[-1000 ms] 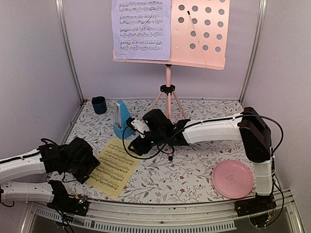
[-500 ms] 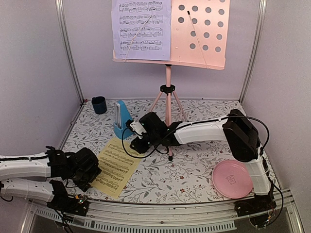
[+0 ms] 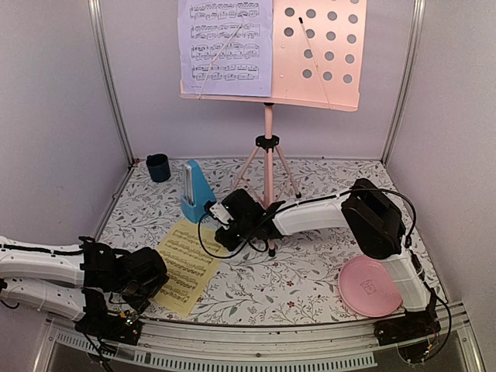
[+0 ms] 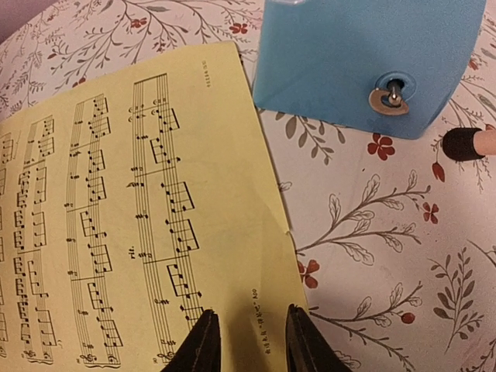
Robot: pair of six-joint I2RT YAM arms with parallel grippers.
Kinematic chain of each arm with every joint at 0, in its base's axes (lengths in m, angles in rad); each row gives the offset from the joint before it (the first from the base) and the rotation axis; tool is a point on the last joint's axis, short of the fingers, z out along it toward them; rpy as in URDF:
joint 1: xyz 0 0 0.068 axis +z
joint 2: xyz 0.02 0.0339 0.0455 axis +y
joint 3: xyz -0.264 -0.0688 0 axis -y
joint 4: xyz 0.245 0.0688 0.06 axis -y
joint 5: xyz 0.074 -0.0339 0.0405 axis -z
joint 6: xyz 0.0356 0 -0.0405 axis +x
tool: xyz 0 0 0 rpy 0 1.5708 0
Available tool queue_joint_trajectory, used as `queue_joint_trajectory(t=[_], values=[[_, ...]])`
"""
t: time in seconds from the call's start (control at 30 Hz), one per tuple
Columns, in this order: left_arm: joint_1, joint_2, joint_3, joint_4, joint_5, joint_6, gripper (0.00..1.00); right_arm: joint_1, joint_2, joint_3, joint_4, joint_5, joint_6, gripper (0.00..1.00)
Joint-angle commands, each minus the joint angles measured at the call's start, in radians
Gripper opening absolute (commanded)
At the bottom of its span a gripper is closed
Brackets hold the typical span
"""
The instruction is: Set up the instrument practice props
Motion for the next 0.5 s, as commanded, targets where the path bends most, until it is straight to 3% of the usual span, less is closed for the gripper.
queue_joint_trajectory(t=[0.0,0.2,0.27,0.47], values=[[-0.037,0.032,0.012,-0.052,0.005,-0.108,0.82,-0.005,0.05,0.023,-0.021,0.034,-0.007,0.27],[-0.068,0.048,-0.003,-0.043,-0.012,-0.162,0.81,-0.008,0.054,-0.004,-0.035,0.039,-0.046,0.2],[-0.068,0.034,-0.024,-0.016,-0.045,-0.167,0.79,-0.007,0.05,-0.014,-0.04,0.033,-0.048,0.13],[-0.064,-0.012,-0.069,0.128,-0.19,-0.074,0.74,-0.007,0.028,-0.055,-0.046,0.012,-0.051,0.07]])
